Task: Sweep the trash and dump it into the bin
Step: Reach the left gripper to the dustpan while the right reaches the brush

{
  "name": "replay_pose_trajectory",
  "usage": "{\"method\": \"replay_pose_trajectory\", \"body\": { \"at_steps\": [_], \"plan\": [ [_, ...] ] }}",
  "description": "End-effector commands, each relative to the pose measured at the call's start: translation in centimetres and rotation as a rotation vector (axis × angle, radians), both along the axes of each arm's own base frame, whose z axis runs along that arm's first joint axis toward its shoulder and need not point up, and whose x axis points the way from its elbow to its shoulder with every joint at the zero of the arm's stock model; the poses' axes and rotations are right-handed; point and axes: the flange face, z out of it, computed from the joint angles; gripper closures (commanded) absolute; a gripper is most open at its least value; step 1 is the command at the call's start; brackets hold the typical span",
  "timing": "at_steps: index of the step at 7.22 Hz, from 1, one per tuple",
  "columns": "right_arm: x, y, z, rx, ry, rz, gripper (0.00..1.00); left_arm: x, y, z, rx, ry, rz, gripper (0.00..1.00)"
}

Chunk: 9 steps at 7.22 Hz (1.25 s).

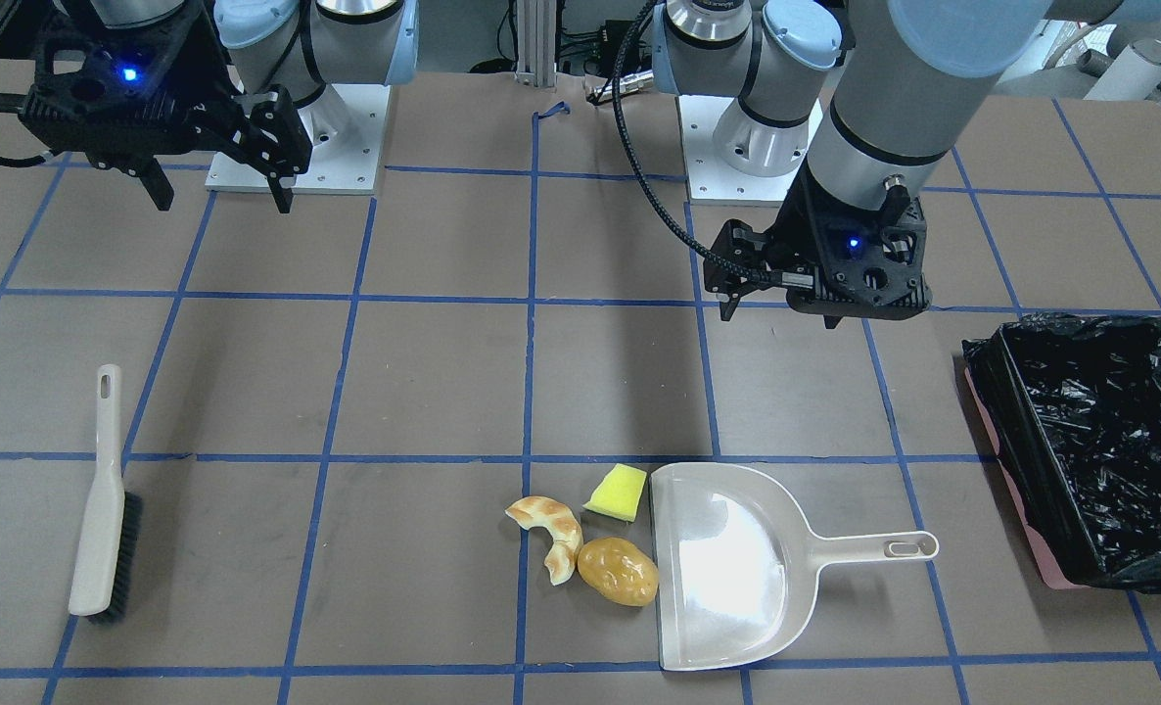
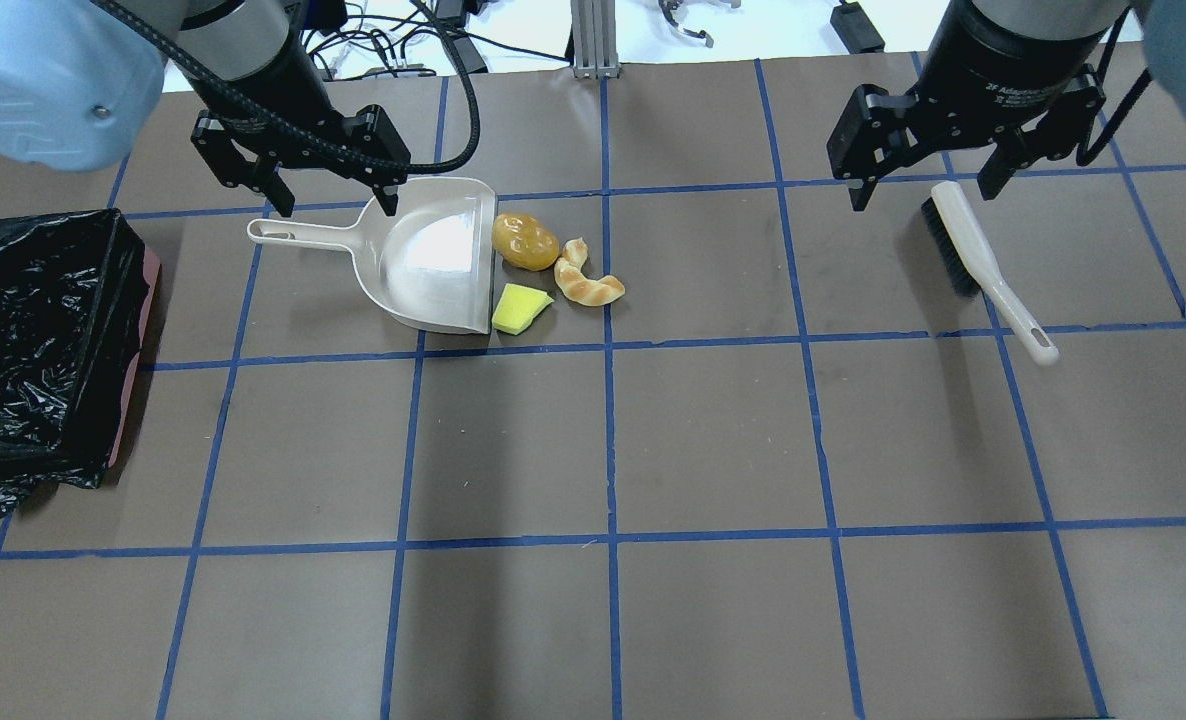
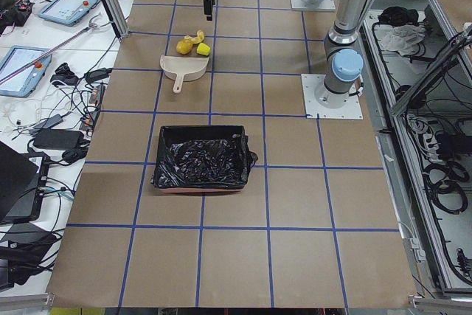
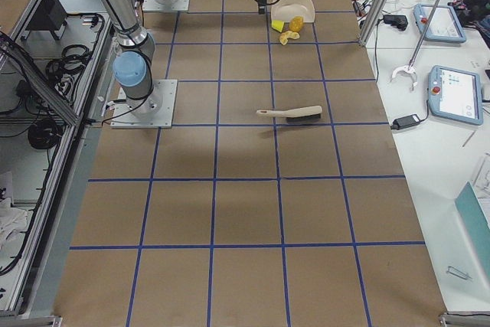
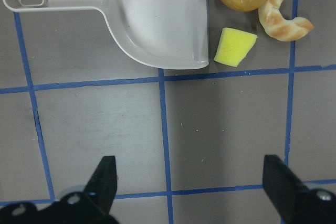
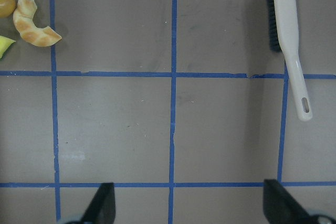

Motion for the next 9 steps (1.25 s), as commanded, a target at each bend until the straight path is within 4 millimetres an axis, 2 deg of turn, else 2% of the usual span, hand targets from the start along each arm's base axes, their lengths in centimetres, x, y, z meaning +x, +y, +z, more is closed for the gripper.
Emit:
{"method": "replay_pose_trajectory", "body": {
  "at_steps": [1, 3, 4, 5, 6, 7, 8, 9],
  "plan": [
    [0.0, -0.1, -0.1, 0.002, 0.004, 0.006, 0.00, 0.0, 0.0, 0.0, 0.000, -0.001, 0.000, 0.00],
    [-0.3, -0.5, -0.3, -0.001, 0.007, -0.002, 0.00, 0.0, -0.1, -0.1, 0.002, -0.001, 0.000, 0.00],
    [-1.0, -1.2, -2.0, 0.033, 0.018, -0.013, 0.00, 0.5, -0.7, -0.5, 0.002, 0.002, -0.006, 0.00],
    [-2.5, -1.9, -5.8, 0.106, 0.014, -0.038, 0.00, 1.9, -2.0, -1.2, -0.017, -0.003, -0.128, 0.00],
    [-4.9, -2.2, -8.9, 0.126, 0.011, -0.050, 0.00, 5.1, -3.2, -1.7, -0.018, -0.001, -0.133, 0.00],
    [-8.2, -2.5, -12.4, 0.138, 0.006, -0.018, 0.00, 9.1, -4.5, -2.2, -0.028, -0.005, -0.129, 0.00],
    [-12.1, -3.4, -15.3, 0.137, 0.015, 0.006, 0.00, 11.0, -6.0, -3.6, -0.036, -0.007, -0.202, 0.00],
    [-15.3, -4.8, -17.9, 0.165, 0.026, 0.023, 0.01, 11.3, -8.0, -4.6, -0.103, -0.034, -0.302, 0.00]
  ]
}}
